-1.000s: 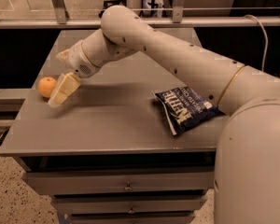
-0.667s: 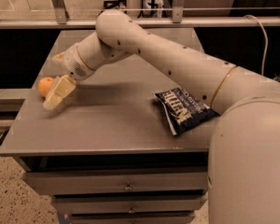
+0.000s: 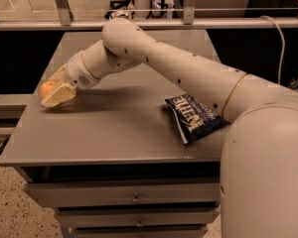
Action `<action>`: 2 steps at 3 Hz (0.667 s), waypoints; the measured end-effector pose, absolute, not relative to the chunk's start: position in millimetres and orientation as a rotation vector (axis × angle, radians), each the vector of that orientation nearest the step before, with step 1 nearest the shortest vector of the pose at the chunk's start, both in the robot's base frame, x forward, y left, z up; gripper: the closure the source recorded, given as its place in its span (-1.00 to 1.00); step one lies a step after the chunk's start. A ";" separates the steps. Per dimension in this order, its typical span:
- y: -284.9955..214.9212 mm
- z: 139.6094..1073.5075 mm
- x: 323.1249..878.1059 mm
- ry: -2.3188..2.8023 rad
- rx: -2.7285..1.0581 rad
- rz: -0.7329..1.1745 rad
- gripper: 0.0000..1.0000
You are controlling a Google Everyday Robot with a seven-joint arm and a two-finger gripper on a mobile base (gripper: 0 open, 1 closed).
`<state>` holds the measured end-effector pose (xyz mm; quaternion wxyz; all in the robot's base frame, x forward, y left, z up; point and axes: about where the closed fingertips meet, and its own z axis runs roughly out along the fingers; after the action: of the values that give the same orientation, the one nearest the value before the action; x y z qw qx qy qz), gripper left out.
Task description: Pick orange
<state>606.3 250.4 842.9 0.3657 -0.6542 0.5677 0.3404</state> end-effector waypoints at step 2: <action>235.6 862.0 613.3 1.416 -1.582 0.947 0.86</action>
Offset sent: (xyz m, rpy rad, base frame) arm 0.0209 -0.0460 0.0719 0.2888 -0.0034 -0.0336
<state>613.3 235.6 862.0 0.3970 -0.6245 0.5590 0.3740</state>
